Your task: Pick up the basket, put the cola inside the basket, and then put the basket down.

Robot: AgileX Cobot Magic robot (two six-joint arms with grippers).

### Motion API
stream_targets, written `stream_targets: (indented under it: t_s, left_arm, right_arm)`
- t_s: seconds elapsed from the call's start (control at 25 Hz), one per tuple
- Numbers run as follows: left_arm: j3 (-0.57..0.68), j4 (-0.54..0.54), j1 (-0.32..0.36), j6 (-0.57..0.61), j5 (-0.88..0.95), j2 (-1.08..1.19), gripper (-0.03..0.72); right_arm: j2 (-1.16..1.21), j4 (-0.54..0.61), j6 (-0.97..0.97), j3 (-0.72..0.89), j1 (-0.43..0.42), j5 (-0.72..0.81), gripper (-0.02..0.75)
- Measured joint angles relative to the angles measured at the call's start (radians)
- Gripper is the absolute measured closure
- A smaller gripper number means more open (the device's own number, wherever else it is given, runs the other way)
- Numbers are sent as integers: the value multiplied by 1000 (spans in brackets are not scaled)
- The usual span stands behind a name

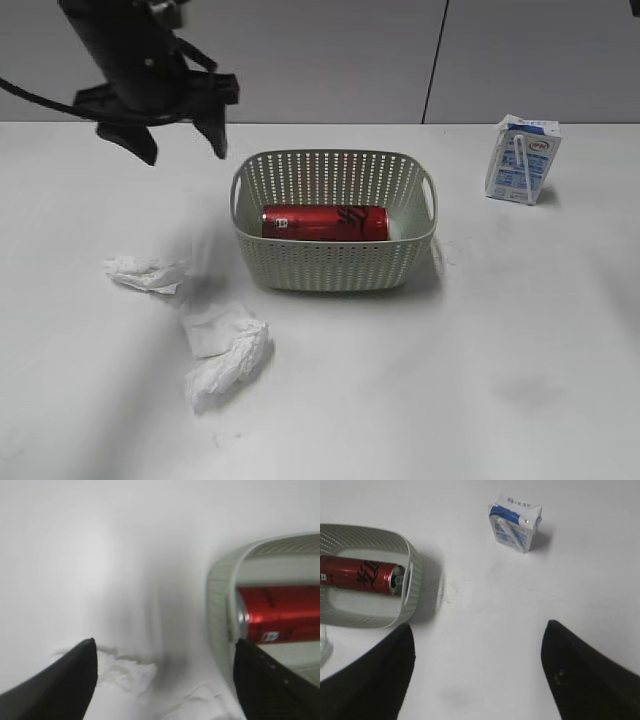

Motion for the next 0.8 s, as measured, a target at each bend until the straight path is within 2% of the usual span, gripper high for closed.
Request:
stream_targets:
  t_s: [0.16, 0.32, 0.56, 0.68, 0.8]
  left_arm:
    - [0, 54, 112, 109, 145, -52, 46]
    - [57, 85, 190, 142, 163, -123, 58]
    - [251, 150, 208, 168, 167, -321, 82]
    - [405, 170, 210, 171, 153, -448, 92]
    - [565, 143, 211, 171, 81, -598, 99]
  right_arm:
    - [-111, 2, 1, 133, 0, -1, 144]
    - [-232, -3, 0, 302, 0, -2, 144]
    - [-435, -16, -33, 538, 0, -36, 144]
    - [-540, -22, -53, 658, 0, -73, 144]
    - [-646, -24, -57, 778, 0, -130, 144]
